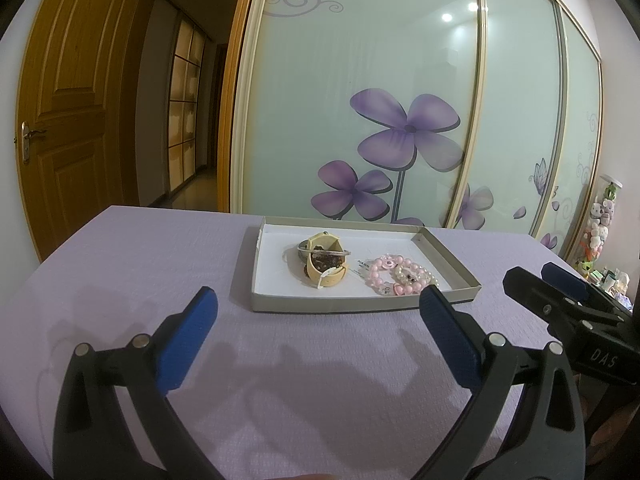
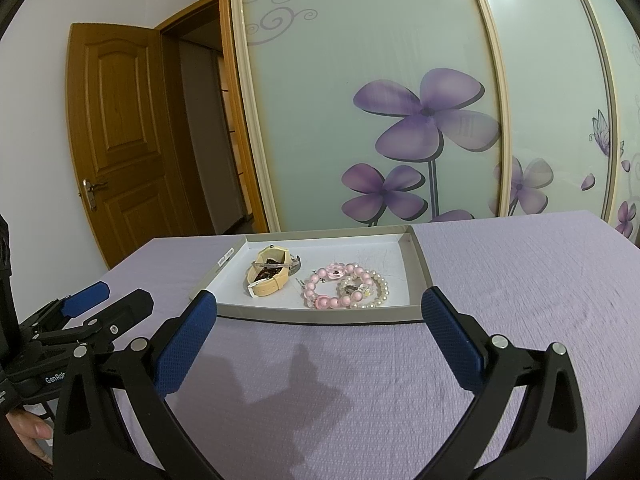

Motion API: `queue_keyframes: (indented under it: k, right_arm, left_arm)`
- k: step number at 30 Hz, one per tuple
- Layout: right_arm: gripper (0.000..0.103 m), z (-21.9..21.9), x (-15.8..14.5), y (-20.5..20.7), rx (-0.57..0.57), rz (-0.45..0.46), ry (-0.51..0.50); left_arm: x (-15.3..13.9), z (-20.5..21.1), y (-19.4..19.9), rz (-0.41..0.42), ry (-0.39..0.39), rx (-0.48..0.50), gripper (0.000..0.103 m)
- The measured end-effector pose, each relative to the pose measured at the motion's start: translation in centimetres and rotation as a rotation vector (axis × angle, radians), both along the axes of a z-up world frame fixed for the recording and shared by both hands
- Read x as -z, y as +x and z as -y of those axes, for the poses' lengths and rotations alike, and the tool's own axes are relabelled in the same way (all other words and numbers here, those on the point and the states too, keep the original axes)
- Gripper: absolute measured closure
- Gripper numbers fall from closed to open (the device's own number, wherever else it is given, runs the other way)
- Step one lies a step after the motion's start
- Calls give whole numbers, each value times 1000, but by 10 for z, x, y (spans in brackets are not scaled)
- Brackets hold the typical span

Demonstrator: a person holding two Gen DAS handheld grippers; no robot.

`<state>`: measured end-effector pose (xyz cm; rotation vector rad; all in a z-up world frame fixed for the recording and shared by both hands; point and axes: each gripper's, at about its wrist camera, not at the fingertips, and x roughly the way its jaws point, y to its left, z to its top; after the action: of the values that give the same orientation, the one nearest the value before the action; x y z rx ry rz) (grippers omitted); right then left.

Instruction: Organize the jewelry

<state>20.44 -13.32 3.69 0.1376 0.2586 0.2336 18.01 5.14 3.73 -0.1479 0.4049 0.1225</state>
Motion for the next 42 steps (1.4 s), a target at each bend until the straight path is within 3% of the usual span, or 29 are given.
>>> queue_keyframes:
  k: [42]
  right_arm:
    - [1, 0, 1, 2, -1, -1, 2]
  left_arm:
    - [3, 0, 2, -2, -1, 0, 2]
